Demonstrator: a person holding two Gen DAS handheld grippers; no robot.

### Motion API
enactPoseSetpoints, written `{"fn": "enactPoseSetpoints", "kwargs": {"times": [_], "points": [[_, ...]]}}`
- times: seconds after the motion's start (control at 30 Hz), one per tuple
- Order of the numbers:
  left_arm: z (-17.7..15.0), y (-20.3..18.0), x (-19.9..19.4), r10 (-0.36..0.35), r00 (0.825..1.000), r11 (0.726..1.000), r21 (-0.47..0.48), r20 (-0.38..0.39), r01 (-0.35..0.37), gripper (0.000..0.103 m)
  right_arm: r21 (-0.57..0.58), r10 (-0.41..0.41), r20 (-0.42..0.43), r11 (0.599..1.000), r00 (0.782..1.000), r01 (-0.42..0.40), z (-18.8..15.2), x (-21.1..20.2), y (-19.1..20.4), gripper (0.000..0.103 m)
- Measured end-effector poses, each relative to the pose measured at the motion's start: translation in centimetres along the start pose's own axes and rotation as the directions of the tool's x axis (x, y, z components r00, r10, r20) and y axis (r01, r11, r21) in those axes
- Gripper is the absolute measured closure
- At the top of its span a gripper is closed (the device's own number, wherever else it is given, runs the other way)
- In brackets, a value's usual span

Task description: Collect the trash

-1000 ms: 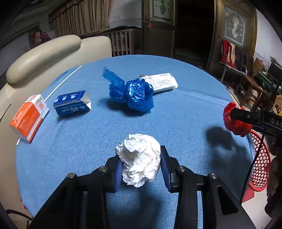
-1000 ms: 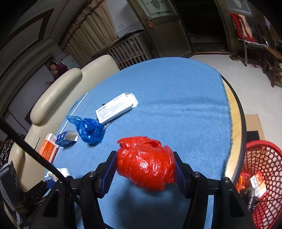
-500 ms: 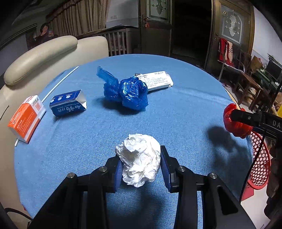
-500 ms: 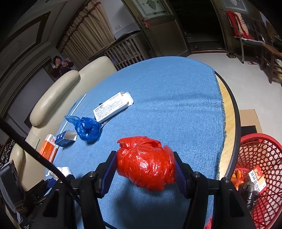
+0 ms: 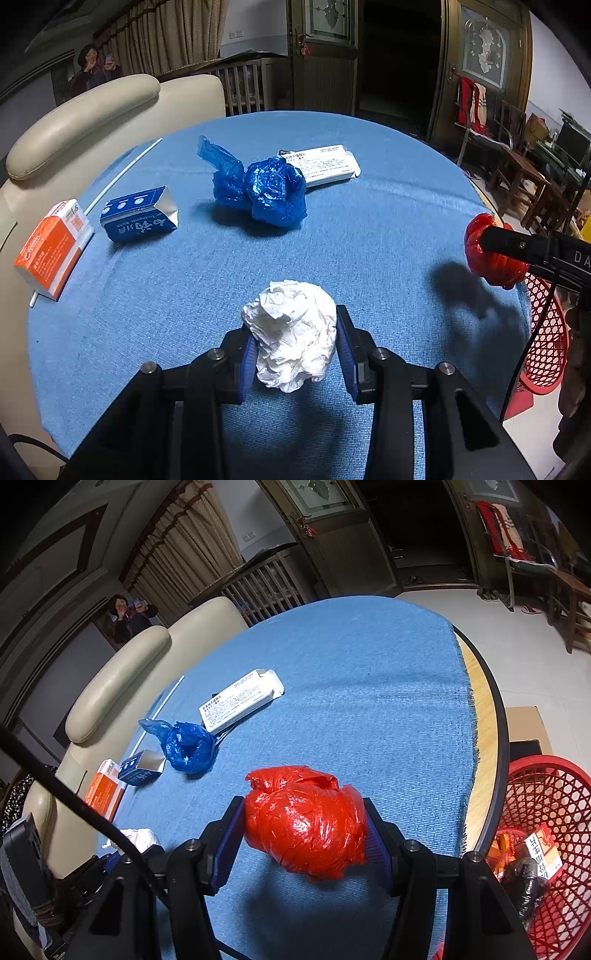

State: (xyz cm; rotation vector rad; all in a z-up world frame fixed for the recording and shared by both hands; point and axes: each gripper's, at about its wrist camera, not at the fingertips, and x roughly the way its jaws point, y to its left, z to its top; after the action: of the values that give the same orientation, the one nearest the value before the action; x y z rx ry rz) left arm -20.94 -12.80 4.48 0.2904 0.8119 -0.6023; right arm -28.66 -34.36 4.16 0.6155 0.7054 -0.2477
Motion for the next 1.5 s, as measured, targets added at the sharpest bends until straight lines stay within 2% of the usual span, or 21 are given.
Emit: {"fn": "enactPoseSetpoints", "kwargs": {"times": [1.5], "points": [[0.3, -0.9, -0.3, -0.010, 1.000, 1.000, 0.030, 0.008, 0.009, 0.063, 0.015, 0.020, 0.035, 1.000, 0.999, -0.020, 0.5, -1.8, 0.0, 0.040]]}}
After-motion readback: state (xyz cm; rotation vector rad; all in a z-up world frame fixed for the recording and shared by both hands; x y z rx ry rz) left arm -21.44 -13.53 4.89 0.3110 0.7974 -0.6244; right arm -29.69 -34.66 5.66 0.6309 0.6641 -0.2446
